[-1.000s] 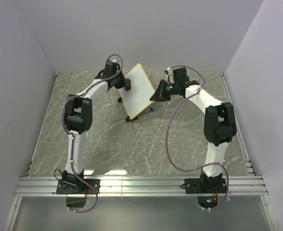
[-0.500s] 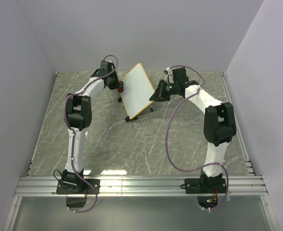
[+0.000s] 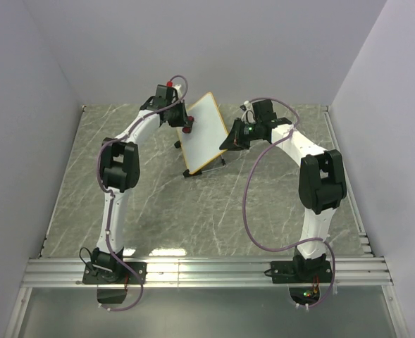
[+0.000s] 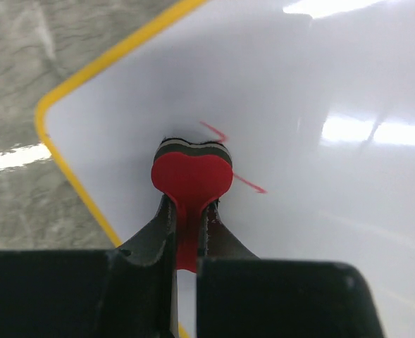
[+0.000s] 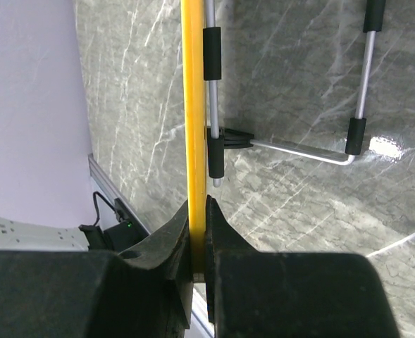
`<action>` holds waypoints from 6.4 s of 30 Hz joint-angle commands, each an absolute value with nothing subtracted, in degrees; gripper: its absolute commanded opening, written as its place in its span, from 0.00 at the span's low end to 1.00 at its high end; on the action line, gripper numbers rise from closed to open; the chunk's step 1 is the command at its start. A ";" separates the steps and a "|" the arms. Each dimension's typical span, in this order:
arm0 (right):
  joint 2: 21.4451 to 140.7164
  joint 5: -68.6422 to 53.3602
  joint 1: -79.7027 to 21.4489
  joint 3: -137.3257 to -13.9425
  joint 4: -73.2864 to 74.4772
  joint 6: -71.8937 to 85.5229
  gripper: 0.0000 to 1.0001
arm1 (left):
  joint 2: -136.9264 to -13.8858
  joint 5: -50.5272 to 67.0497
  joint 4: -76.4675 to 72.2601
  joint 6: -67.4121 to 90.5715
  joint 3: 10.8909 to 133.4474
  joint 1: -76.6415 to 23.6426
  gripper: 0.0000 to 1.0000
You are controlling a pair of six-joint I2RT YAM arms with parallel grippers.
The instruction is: Erase the whiteboard
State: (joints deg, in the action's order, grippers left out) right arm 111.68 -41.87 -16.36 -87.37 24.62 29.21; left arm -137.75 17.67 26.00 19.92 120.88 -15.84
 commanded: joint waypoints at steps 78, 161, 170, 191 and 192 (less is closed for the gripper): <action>110.04 -36.04 -23.82 -83.23 31.11 23.29 0.00 | -151.08 16.96 29.71 26.19 128.42 -15.82 0.00; 110.30 -33.48 -23.12 -85.34 45.18 11.69 0.00 | -141.41 11.17 31.55 25.14 124.36 -18.90 0.00; 110.92 -34.72 -21.53 -86.48 44.91 12.30 0.00 | -146.51 8.71 33.04 24.79 124.19 -16.52 0.00; 112.59 -35.86 -21.18 -97.91 45.00 15.73 0.81 | -118.92 -3.60 33.22 33.49 101.70 -0.18 0.00; 112.15 -35.69 -21.09 -98.35 44.91 15.91 0.86 | -118.13 -4.13 34.53 33.57 99.69 1.39 0.00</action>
State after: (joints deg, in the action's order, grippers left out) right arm 113.71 -36.88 -20.60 -94.67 45.28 16.25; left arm -122.67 -0.93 30.85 32.71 102.87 0.67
